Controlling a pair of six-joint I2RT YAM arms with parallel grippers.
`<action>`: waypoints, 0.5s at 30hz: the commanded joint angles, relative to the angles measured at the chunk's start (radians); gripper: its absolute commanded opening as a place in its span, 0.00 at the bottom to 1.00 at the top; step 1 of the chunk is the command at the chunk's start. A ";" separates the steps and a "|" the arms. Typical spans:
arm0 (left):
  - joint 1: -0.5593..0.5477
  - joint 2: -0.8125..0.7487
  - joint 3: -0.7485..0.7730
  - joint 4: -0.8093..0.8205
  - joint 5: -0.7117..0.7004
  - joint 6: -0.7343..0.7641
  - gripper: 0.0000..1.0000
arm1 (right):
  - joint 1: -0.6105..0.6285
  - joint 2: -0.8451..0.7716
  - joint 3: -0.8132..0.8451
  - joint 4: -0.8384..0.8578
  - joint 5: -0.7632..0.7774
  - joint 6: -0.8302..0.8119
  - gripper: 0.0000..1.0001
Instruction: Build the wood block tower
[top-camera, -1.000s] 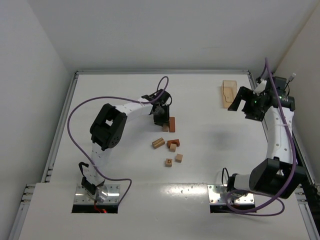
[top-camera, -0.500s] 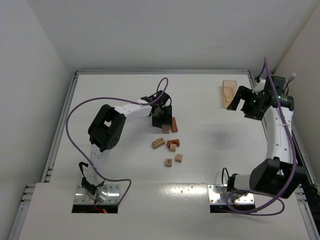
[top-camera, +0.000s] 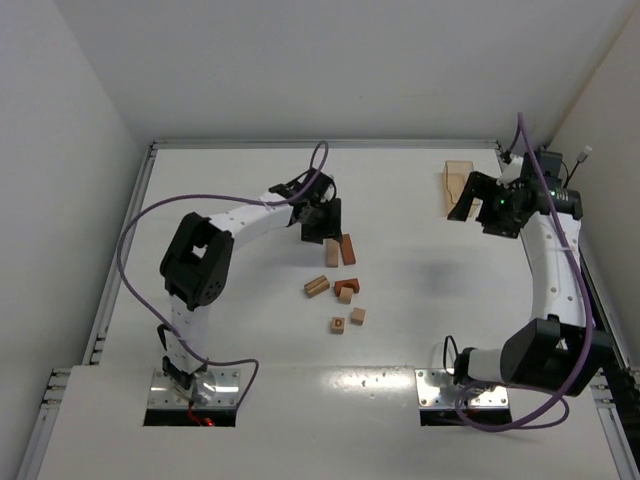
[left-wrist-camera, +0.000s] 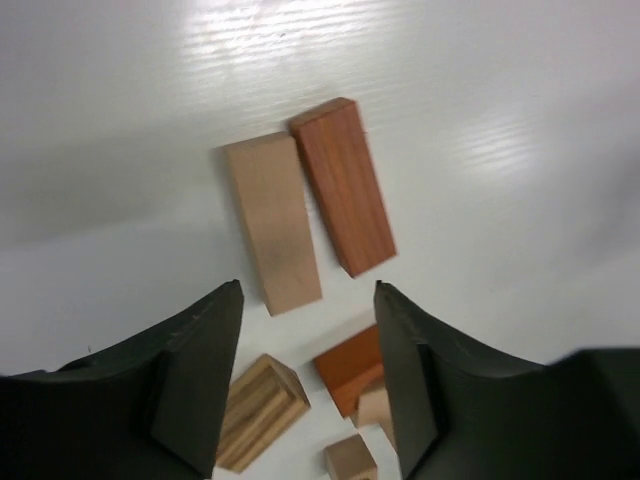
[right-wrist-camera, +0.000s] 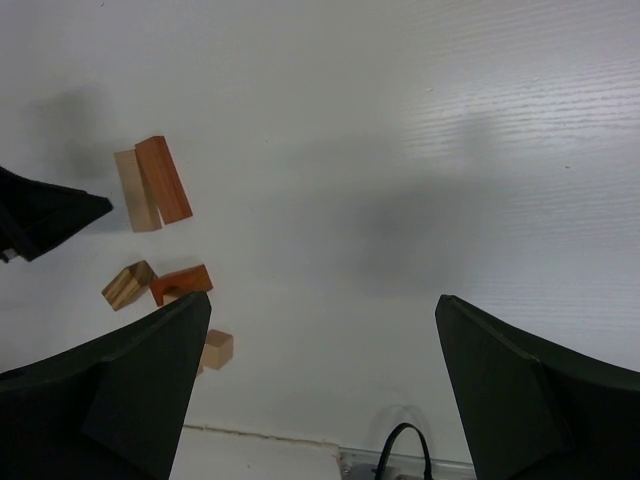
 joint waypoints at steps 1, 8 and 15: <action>0.019 -0.160 0.007 0.000 -0.018 0.024 0.50 | 0.042 -0.004 0.016 0.039 0.004 -0.011 0.93; 0.050 -0.195 -0.131 -0.051 -0.126 0.031 0.21 | 0.216 0.106 0.016 0.059 0.139 -0.045 0.57; 0.050 -0.148 -0.178 -0.060 -0.161 0.030 0.00 | 0.419 0.339 0.132 0.093 0.274 -0.055 0.00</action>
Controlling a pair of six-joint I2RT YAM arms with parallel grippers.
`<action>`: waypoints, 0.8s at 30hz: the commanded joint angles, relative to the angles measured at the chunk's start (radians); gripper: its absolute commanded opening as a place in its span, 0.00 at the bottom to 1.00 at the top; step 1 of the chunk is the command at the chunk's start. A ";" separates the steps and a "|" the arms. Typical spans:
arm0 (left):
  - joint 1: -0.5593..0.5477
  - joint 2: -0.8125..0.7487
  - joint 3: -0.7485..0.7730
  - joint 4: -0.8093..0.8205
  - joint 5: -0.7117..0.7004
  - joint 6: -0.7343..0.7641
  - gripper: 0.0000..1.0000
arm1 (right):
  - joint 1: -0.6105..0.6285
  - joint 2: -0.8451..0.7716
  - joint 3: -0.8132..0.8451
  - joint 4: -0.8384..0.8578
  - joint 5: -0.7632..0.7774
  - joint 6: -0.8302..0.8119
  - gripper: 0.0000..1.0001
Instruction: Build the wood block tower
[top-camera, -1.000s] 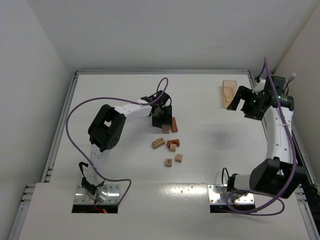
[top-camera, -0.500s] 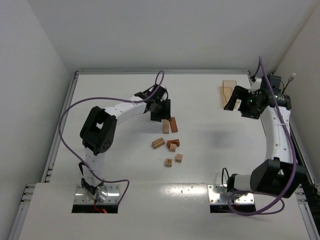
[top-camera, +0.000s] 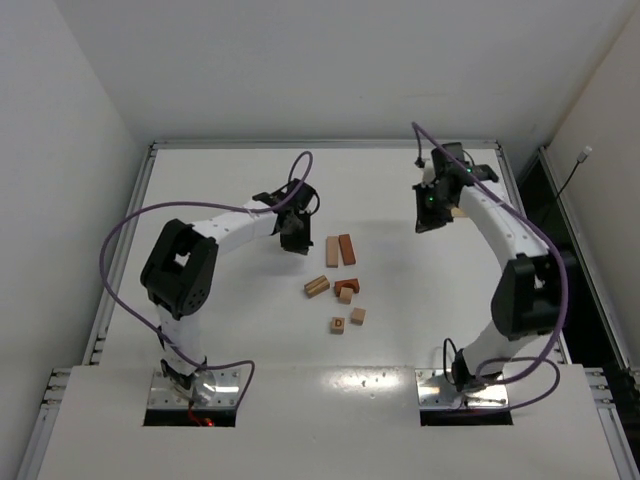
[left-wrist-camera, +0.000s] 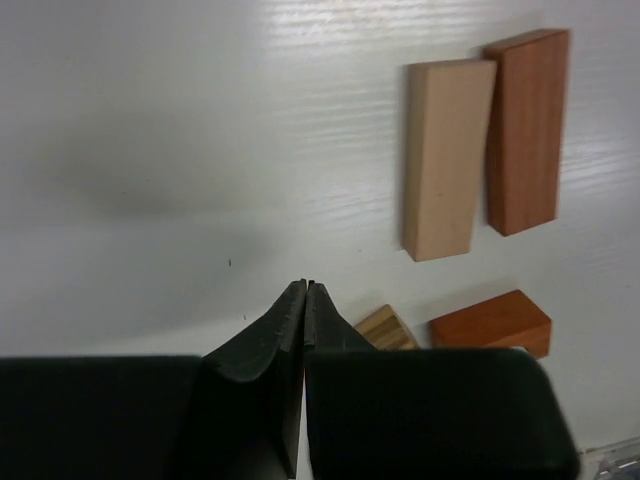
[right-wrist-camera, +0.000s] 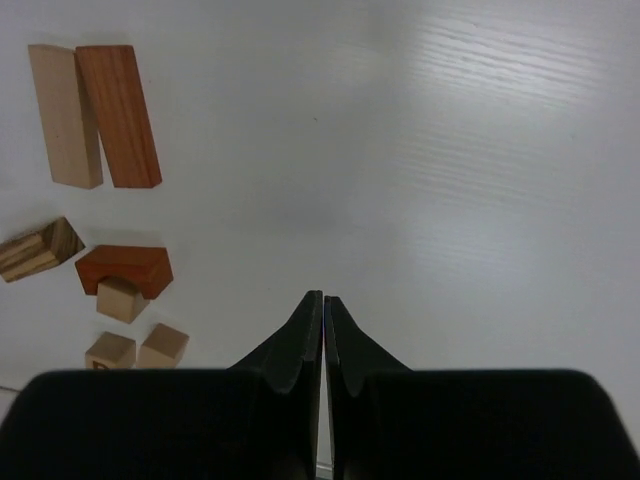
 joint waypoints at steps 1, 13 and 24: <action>0.008 0.037 0.000 -0.006 -0.016 -0.003 0.00 | 0.046 0.134 0.095 0.050 0.077 0.002 0.00; 0.010 0.108 0.054 -0.006 -0.025 -0.012 0.00 | 0.228 0.460 0.316 0.039 0.068 0.092 0.00; 0.019 0.211 0.117 0.013 0.047 -0.055 0.00 | 0.318 0.526 0.316 0.010 0.134 0.212 0.00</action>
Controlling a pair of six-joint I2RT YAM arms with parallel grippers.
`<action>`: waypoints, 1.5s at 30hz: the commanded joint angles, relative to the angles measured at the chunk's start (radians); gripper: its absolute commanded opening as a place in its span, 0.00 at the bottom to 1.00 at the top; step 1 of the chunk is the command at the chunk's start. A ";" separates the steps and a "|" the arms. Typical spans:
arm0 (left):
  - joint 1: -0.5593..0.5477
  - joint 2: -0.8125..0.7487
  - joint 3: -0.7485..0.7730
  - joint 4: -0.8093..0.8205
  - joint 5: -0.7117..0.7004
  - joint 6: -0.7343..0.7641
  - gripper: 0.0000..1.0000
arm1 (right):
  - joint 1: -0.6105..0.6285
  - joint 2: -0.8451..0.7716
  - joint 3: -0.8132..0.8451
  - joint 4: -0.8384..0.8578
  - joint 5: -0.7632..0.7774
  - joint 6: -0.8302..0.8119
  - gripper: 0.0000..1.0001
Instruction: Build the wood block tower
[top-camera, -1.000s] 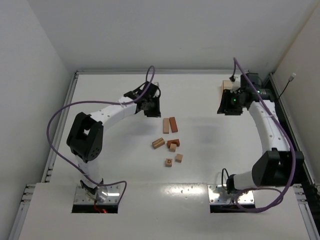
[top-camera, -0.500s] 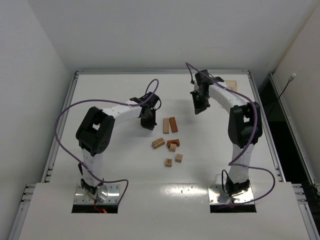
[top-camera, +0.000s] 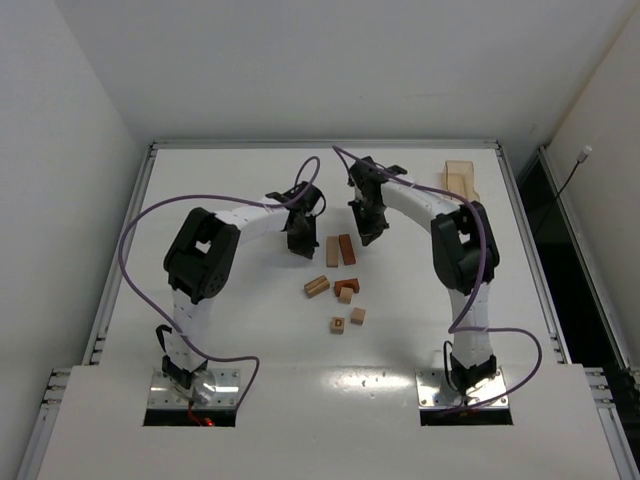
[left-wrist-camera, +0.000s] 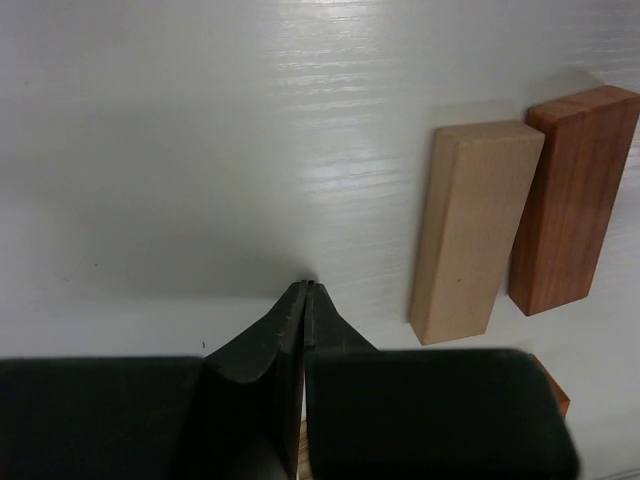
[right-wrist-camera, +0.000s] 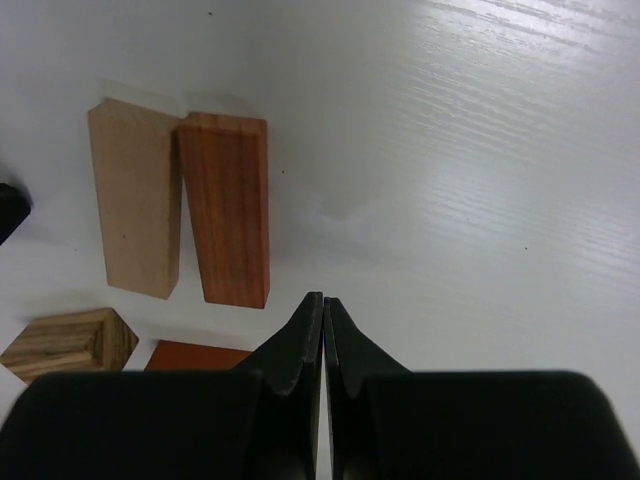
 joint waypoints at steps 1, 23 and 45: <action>0.008 0.034 0.032 0.008 0.017 -0.031 0.00 | 0.009 0.019 0.038 -0.018 0.045 0.071 0.00; 0.036 0.044 0.071 -0.010 -0.049 -0.060 0.06 | 0.088 0.061 -0.038 -0.027 0.027 0.174 0.08; 0.045 0.072 0.071 -0.001 0.021 -0.080 0.06 | 0.098 0.081 -0.004 -0.036 0.066 0.174 0.32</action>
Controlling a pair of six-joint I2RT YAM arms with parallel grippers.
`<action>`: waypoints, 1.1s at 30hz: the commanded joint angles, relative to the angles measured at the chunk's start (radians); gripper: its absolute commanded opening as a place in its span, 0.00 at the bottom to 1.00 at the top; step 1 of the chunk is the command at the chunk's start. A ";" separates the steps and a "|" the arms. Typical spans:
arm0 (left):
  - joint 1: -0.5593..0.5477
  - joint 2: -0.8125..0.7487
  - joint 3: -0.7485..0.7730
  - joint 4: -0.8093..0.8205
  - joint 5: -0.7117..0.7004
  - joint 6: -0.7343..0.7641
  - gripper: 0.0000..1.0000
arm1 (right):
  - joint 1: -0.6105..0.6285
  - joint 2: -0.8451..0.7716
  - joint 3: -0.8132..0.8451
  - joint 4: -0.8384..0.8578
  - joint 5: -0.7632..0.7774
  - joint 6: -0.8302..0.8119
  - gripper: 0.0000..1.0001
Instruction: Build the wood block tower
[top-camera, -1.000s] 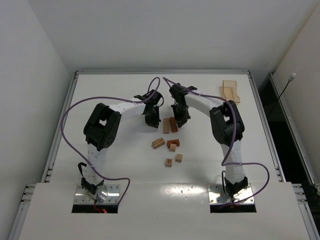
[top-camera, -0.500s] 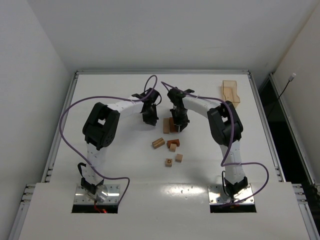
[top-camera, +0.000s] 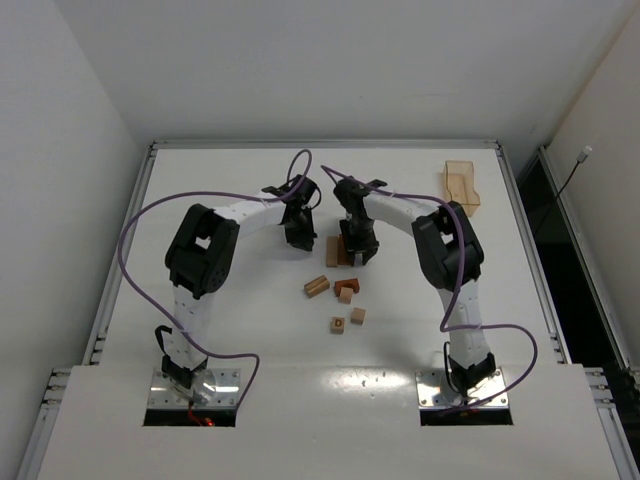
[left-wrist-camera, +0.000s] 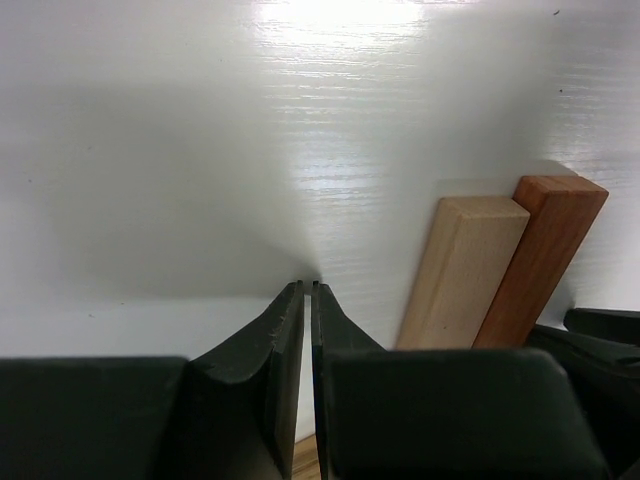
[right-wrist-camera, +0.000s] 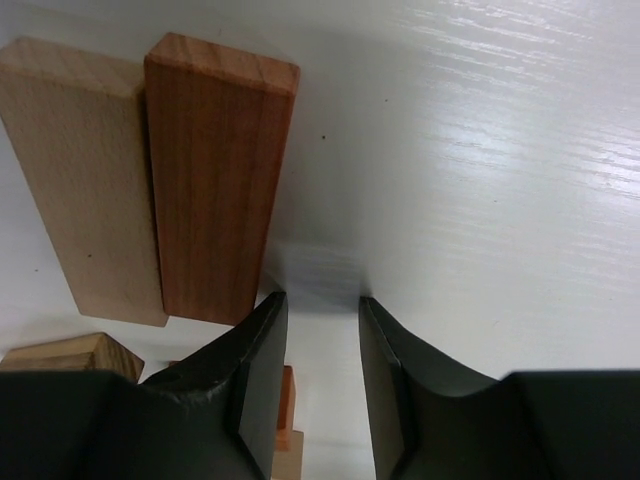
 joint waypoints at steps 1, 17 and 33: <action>0.002 0.040 0.012 -0.004 0.010 -0.017 0.06 | 0.008 0.001 0.032 -0.006 0.054 0.020 0.30; 0.002 0.050 0.023 -0.004 0.019 -0.017 0.06 | -0.032 0.104 0.183 0.004 0.148 0.011 0.15; 0.002 0.050 0.023 -0.004 0.019 -0.017 0.06 | -0.023 0.143 0.243 0.013 0.126 0.011 0.30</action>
